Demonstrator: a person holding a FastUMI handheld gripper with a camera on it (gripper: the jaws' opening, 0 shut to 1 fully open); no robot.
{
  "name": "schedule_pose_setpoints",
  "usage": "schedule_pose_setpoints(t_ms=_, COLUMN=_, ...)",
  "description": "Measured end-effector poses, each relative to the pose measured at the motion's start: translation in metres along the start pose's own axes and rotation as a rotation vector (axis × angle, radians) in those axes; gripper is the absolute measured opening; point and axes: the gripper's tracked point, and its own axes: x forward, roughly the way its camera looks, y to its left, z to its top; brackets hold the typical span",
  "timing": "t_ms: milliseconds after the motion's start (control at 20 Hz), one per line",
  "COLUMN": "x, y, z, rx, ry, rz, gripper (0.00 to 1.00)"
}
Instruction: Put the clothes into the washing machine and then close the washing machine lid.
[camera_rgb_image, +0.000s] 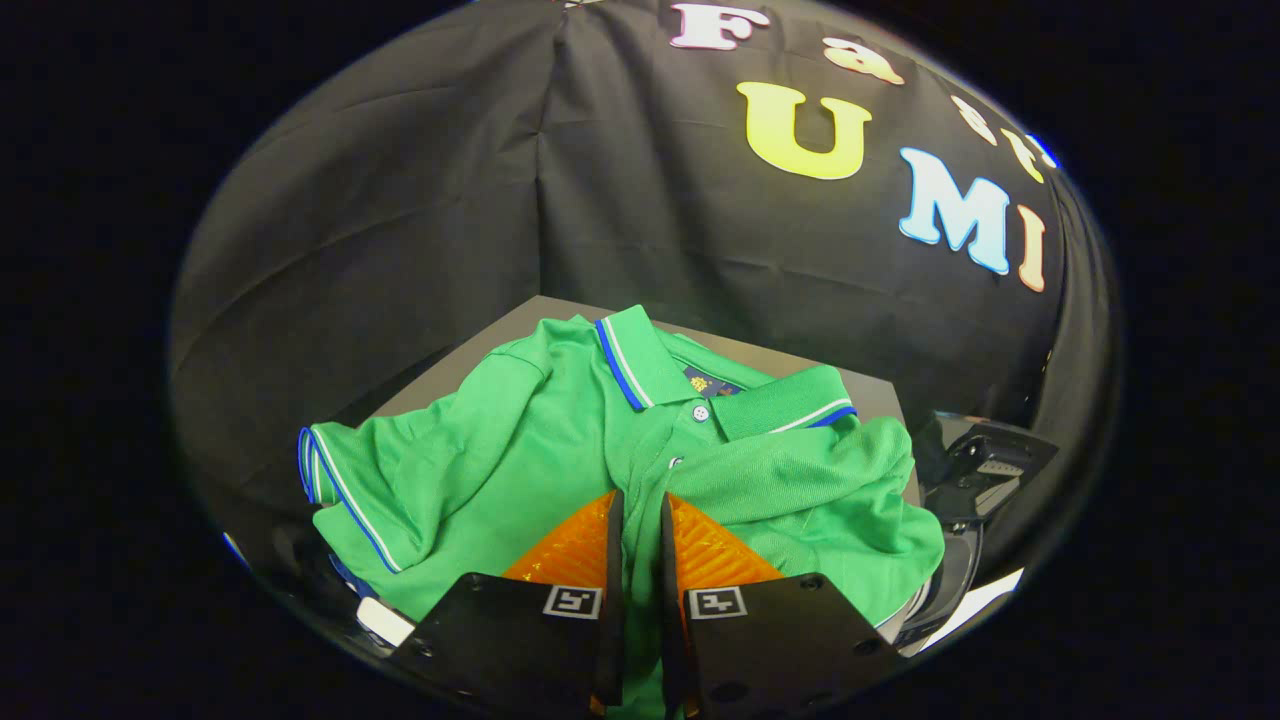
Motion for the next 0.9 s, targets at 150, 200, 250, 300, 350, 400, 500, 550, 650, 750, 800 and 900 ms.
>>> schedule_pose_setpoints(t_ms=150, x=-0.001, y=0.000, z=-0.003, rx=0.039, ry=-0.022, rz=0.003, gripper=0.02)
schedule_pose_setpoints(t_ms=200, x=0.000, y=0.000, z=0.000, rx=0.040, ry=-0.028, rz=0.005, gripper=0.02)
schedule_pose_setpoints(t_ms=250, x=0.000, y=0.000, z=0.001, rx=0.035, ry=-0.025, rz=0.009, gripper=0.02)
schedule_pose_setpoints(t_ms=300, x=0.000, y=0.000, z=0.003, rx=0.035, ry=-0.024, rz=0.015, gripper=0.02)
schedule_pose_setpoints(t_ms=350, x=-0.001, y=-0.001, z=0.001, rx=0.049, ry=-0.020, rz=0.022, gripper=0.02)
schedule_pose_setpoints(t_ms=400, x=-0.002, y=-0.003, z=0.001, rx=0.077, ry=-0.022, rz=0.028, gripper=0.02)
schedule_pose_setpoints(t_ms=500, x=-0.006, y=-0.003, z=0.003, rx=0.122, ry=-0.041, rz=0.040, gripper=0.02)
schedule_pose_setpoints(t_ms=550, x=-0.010, y=-0.003, z=0.007, rx=0.131, ry=-0.055, rz=0.045, gripper=0.01)
schedule_pose_setpoints(t_ms=650, x=-0.017, y=-0.006, z=0.018, rx=0.135, ry=-0.086, rz=0.058, gripper=0.01)
schedule_pose_setpoints(t_ms=750, x=-0.026, y=-0.009, z=0.031, rx=0.142, ry=-0.117, rz=0.073, gripper=0.01)
schedule_pose_setpoints(t_ms=800, x=-0.032, y=-0.011, z=0.039, rx=0.150, ry=-0.133, rz=0.080, gripper=0.01)
schedule_pose_setpoints(t_ms=900, x=-0.044, y=-0.014, z=0.052, rx=0.163, ry=-0.165, rz=0.089, gripper=0.01)
